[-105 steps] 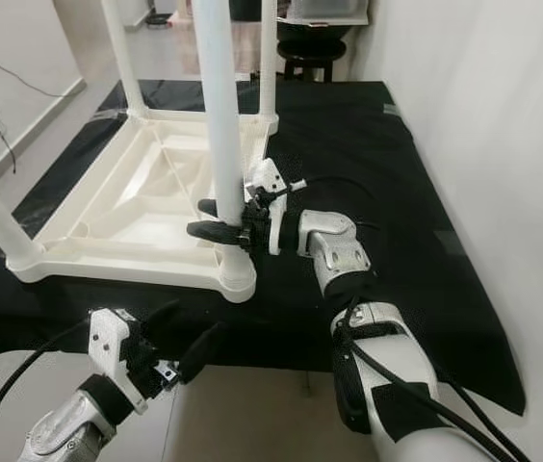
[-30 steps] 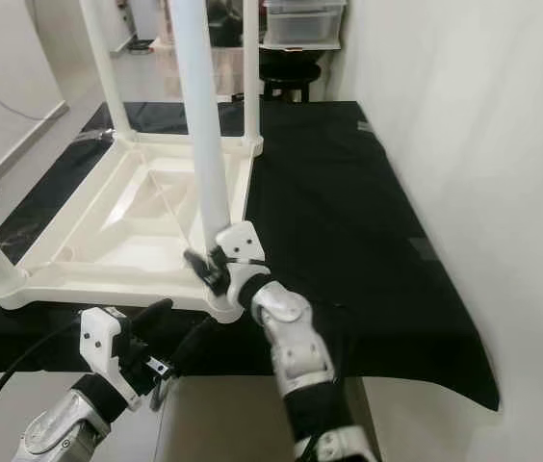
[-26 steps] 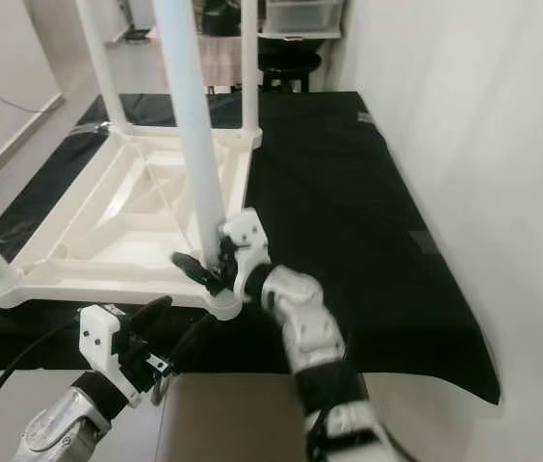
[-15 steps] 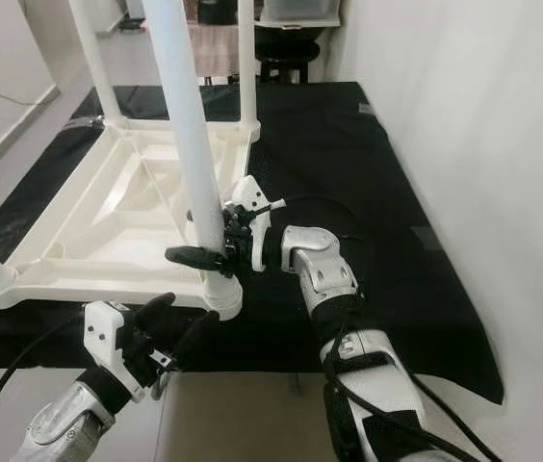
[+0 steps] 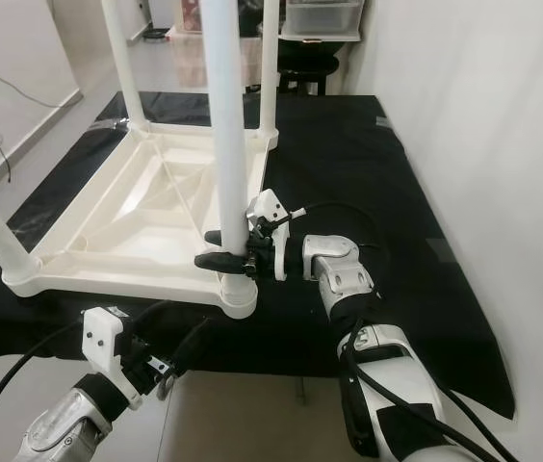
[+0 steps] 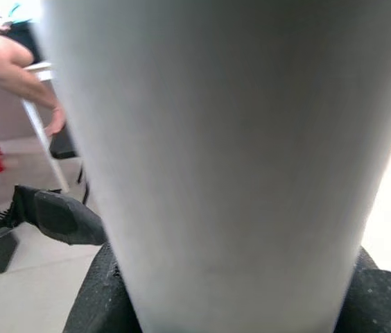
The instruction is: Building children table
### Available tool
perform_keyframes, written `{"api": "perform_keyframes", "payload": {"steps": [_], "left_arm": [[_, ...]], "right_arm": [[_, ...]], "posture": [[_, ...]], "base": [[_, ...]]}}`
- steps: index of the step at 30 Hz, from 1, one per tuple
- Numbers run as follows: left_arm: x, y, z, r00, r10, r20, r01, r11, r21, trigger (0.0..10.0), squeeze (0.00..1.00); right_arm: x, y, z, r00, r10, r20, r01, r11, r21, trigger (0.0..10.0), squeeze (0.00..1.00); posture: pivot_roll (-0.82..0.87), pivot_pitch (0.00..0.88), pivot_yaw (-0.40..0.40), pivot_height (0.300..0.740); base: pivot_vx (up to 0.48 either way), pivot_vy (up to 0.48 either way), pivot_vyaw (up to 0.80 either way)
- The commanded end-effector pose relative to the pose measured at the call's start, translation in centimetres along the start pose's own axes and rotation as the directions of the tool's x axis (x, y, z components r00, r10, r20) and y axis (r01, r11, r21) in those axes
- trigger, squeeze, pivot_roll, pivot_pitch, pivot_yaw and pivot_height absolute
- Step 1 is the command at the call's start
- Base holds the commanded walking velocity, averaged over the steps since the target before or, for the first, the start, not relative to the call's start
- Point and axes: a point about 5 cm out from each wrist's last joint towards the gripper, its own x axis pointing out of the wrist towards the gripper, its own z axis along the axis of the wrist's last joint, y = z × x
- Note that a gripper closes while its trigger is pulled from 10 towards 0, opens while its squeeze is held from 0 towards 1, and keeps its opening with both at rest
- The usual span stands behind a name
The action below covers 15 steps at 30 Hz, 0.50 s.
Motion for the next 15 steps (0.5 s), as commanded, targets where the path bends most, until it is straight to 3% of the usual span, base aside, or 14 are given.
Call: {"api": "perform_keyframes", "payload": {"steps": [1, 2, 3, 4, 5, 6, 7, 8, 11, 13, 14, 15], "left_arm": [[-0.3, -0.1, 0.1, 1.0, 0.001, -0.004, -0.001, 1.0, 0.007, 10.0, 0.0], [-0.4, 0.0, 0.1, 1.0, 0.001, -0.006, -0.001, 1.0, 0.008, 10.0, 0.0], [-0.4, 0.0, 0.1, 1.0, 0.001, -0.006, -0.001, 1.0, 0.008, 10.0, 0.0], [-0.6, 0.0, 0.2, 1.0, 0.002, -0.007, -0.002, 1.0, 0.01, 10.0, 0.0], [-0.6, 0.1, 0.2, 1.0, 0.003, -0.009, -0.003, 1.0, 0.01, 10.0, 0.0], [-0.6, 0.1, 0.2, 1.0, 0.003, -0.009, -0.003, 1.0, 0.01, 10.0, 0.0], [-0.6, 0.2, 0.2, 1.0, 0.001, -0.015, 0.0, 1.0, 0.015, 10.0, 0.0], [-0.5, 0.1, 0.2, 1.0, 0.0, -0.016, 0.0, 1.0, 0.016, 10.0, 0.0], [-0.5, 0.1, 0.2, 1.0, 0.0, -0.017, 0.001, 1.0, 0.017, 10.0, 0.0], [-0.5, 0.2, 0.2, 1.0, 0.0, -0.017, 0.001, 1.0, 0.016, 10.0, 0.0], [-0.5, 0.2, 0.2, 1.0, 0.0, -0.017, 0.001, 1.0, 0.016, 10.0, 0.0], [-0.5, 0.3, 0.2, 1.0, 0.004, -0.015, -0.004, 1.0, 0.016, 10.0, 0.0]], "right_arm": [[-0.6, 0.6, -1.9, 0.997, -0.072, -0.022, 0.073, 0.996, 0.046, 0.0, 0.0], [-0.1, 1.1, -3.0, 0.983, -0.177, -0.039, 0.179, 0.981, 0.076, 0.0, 0.0], [-0.1, 1.1, -3.0, 0.983, -0.177, -0.039, 0.179, 0.981, 0.076, 0.0, 0.0], [0.8, 2.8, -4.7, 0.885, -0.451, -0.112, 0.461, 0.882, 0.096, 0.0, 0.0], [1.8, 5.6, -5.8, 0.813, -0.562, -0.153, 0.581, 0.804, 0.127, 0.0, 0.0], [1.8, 5.6, -5.8, 0.813, -0.562, -0.153, 0.581, 0.804, 0.127, 0.0, 0.0], [2.8, 7.7, -5.7, 0.804, -0.577, -0.141, 0.589, 0.805, 0.063, 0.0, 0.0], [3.2, 7.9, -5.7, 0.836, -0.534, -0.128, 0.543, 0.839, 0.042, 0.0, 0.0], [3.2, 7.8, -5.7, 0.843, -0.524, -0.123, 0.53, 0.847, 0.027, 0.0, 0.0], [3.2, 5.9, -5.2, 0.811, -0.572, -0.125, 0.578, 0.816, 0.012, 0.0, 0.0], [3.2, 5.9, -5.2, 0.811, -0.572, -0.125, 0.578, 0.816, 0.012, 0.0, 0.0], [3.2, 5.1, -4.8, 0.796, -0.593, -0.118, 0.598, 0.801, 0.009, 10.0, 0.0]], "posture": [[0.0, 0.08, -0.015, 0.74], [0.0, 0.081, -0.018, 0.74], [0.0, 0.081, -0.018, 0.74], [0.0, 0.097, -0.013, 0.74], [-0.01, 0.101, 0.005, 0.74], [-0.01, 0.101, 0.005, 0.74], [-0.02, 0.083, 0.011, 0.74], [-0.02, 0.083, 0.011, 0.74], [-0.02, 0.083, 0.011, 0.74], [0.0, 0.077, 0.004, 0.74], [0.0, 0.077, 0.004, 0.74], [0.0, 0.075, 0.005, 0.74]], "base": [[0.0, 0.0, 0.0], [0.0, 0.0, 0.0], [0.0, 0.0, 0.0], [0.0, 0.0, 0.0], [0.0, 0.0, 0.0], [0.0, 0.0, 0.0], [0.0, 0.0, 0.0], [0.0, 0.0, 0.0], [0.0, 0.0, 0.0], [0.0, 0.0, 0.0], [0.0, 0.0, 0.0], [0.0, 0.0, 0.0]]}}
